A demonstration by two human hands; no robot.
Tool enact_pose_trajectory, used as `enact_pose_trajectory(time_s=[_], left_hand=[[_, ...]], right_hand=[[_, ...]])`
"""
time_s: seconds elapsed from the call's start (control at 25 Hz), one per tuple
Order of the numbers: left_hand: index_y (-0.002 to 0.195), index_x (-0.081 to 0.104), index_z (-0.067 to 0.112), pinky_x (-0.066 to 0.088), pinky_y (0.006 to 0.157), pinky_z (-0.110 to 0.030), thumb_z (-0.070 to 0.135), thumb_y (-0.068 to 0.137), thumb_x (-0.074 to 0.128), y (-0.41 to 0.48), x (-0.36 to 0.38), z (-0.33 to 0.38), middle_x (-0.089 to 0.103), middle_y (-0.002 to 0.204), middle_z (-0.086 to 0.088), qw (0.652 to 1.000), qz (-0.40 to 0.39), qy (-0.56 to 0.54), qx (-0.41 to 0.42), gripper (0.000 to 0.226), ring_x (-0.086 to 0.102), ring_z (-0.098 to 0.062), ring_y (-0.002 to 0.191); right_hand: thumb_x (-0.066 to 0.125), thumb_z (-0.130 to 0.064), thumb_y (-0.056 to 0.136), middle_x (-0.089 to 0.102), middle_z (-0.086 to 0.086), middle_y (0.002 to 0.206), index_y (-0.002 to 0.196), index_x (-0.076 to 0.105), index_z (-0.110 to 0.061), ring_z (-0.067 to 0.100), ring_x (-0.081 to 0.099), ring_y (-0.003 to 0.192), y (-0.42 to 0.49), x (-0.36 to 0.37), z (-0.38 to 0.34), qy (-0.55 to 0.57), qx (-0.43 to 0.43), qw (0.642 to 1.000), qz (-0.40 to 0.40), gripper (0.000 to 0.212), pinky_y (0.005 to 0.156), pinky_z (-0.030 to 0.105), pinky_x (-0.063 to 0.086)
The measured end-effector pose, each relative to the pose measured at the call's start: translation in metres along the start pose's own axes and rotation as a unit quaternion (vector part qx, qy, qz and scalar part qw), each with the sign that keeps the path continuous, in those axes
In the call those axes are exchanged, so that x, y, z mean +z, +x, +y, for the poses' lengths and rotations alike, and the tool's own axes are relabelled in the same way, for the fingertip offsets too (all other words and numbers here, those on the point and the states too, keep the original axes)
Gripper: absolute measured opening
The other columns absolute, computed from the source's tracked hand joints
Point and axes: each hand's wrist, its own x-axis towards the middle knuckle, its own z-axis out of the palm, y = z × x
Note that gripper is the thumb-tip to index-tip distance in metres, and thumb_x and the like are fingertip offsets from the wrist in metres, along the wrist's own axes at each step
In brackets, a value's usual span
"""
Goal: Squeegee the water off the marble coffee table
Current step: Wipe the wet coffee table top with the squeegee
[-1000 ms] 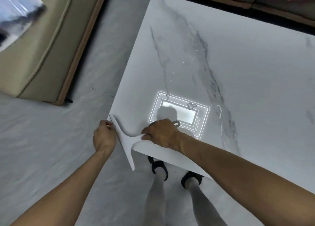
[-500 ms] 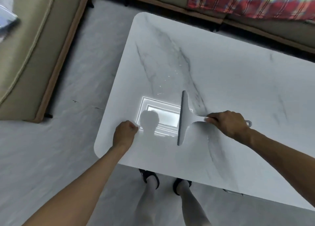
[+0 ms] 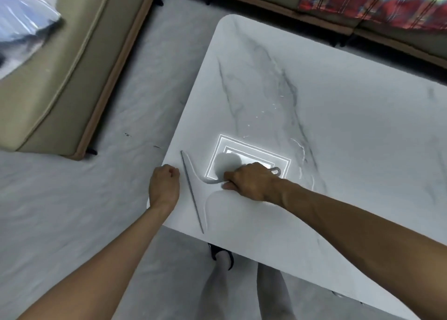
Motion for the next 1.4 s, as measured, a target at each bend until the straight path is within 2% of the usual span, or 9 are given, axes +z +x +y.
enact_pose_trajectory(time_s=[0.12, 0.24, 0.36, 0.6, 0.72, 0.92, 1.04, 1.24, 1.4], left_hand=[[0.084, 0.059, 0.005, 0.042, 0.068, -0.029, 0.015, 0.097, 0.045, 0.003, -0.002, -0.002, 0.058, 0.083, -0.007, 0.999, 0.025, 0.038, 0.011, 0.022, 0.055, -0.021, 0.078], [0.102, 0.056, 0.008, 0.043, 0.078, -0.03, 0.015, 0.095, 0.049, 0.002, 0.014, 0.011, 0.055, 0.098, -0.001, 0.998, -0.012, 0.057, 0.005, 0.012, 0.052, -0.018, 0.088], [0.111, 0.051, 0.012, 0.042, 0.078, -0.029, 0.014, 0.093, 0.051, -0.006, 0.04, 0.04, 0.056, 0.11, -0.001, 0.996, -0.074, 0.042, 0.003, 0.019, 0.054, -0.019, 0.095], [0.109, 0.054, 0.008, 0.047, 0.09, -0.038, 0.012, 0.088, 0.053, -0.019, 0.086, 0.086, 0.046, 0.124, -0.011, 0.981, -0.159, 0.104, 0.039, 0.021, 0.054, -0.03, 0.108], [0.113, 0.055, 0.013, 0.05, 0.087, -0.036, 0.012, 0.089, 0.05, -0.023, 0.08, 0.084, 0.057, 0.119, -0.007, 0.99, -0.12, 0.076, 0.014, 0.024, 0.059, -0.028, 0.102], [0.121, 0.053, 0.014, 0.048, 0.091, -0.035, 0.01, 0.092, 0.051, -0.031, 0.054, 0.051, 0.061, 0.126, -0.006, 0.996, -0.075, 0.053, -0.007, 0.029, 0.059, -0.028, 0.11], [0.128, 0.05, 0.013, 0.046, 0.095, -0.037, 0.013, 0.094, 0.051, -0.039, 0.05, 0.031, 0.058, 0.131, -0.008, 0.991, -0.103, 0.084, -0.015, 0.034, 0.057, -0.028, 0.116], [0.125, 0.051, 0.016, 0.048, 0.091, -0.034, 0.013, 0.093, 0.051, -0.052, 0.061, 0.031, 0.059, 0.126, -0.007, 0.987, -0.141, 0.078, 0.001, 0.032, 0.058, -0.026, 0.11], [0.123, 0.051, 0.015, 0.046, 0.082, -0.029, 0.014, 0.093, 0.052, -0.06, 0.069, 0.048, 0.06, 0.122, -0.007, 0.983, -0.168, 0.069, 0.036, 0.03, 0.058, -0.023, 0.103]], right_hand=[[0.032, -0.045, 0.101, 0.066, 0.007, 0.107, 0.114, 0.056, -0.024, 0.031, 0.061, 0.099, 0.03, -0.006, 0.006, -0.012, -0.018, 1.0, 0.018, 0.035, 0.07, 0.032, 0.031], [0.03, -0.047, 0.1, 0.067, 0.005, 0.105, 0.118, 0.058, -0.034, 0.03, 0.061, 0.098, 0.017, -0.02, 0.054, 0.0, 0.012, 0.998, 0.067, 0.035, 0.069, 0.031, 0.033], [0.028, -0.052, 0.099, 0.069, 0.005, 0.096, 0.12, 0.056, -0.041, 0.031, 0.063, 0.09, -0.028, -0.03, 0.122, 0.02, 0.078, 0.993, 0.082, 0.037, 0.071, 0.034, 0.044], [0.027, -0.052, 0.099, 0.07, 0.004, 0.094, 0.116, 0.058, -0.035, 0.032, 0.063, 0.086, -0.133, -0.028, 0.216, 0.018, 0.259, 0.96, 0.104, 0.04, 0.07, 0.035, 0.044], [0.024, -0.054, 0.097, 0.071, 0.003, 0.089, 0.114, 0.058, -0.033, 0.031, 0.063, 0.081, -0.151, -0.025, 0.203, 0.021, 0.258, 0.958, 0.126, 0.043, 0.068, 0.036, 0.045], [0.034, -0.05, 0.099, 0.058, -0.005, 0.136, 0.133, 0.049, -0.041, 0.022, 0.053, 0.124, -0.092, 0.009, 0.086, 0.098, 0.047, 0.994, 0.031, 0.039, 0.097, 0.035, 0.043], [0.037, -0.046, 0.1, 0.062, 0.001, 0.128, 0.13, 0.053, -0.038, 0.027, 0.057, 0.116, -0.072, 0.039, 0.038, 0.075, 0.002, 0.997, -0.034, 0.035, 0.082, 0.032, 0.039], [0.036, -0.049, 0.098, 0.06, -0.007, 0.133, 0.132, 0.047, -0.05, 0.023, 0.059, 0.115, -0.134, 0.052, 0.107, 0.055, 0.086, 0.995, 0.017, 0.036, 0.088, 0.033, 0.043], [0.031, -0.051, 0.098, 0.071, -0.007, 0.108, 0.122, 0.054, -0.049, 0.023, 0.066, 0.094, -0.198, 0.031, 0.167, -0.014, 0.219, 0.974, 0.048, 0.034, 0.075, 0.033, 0.049]])
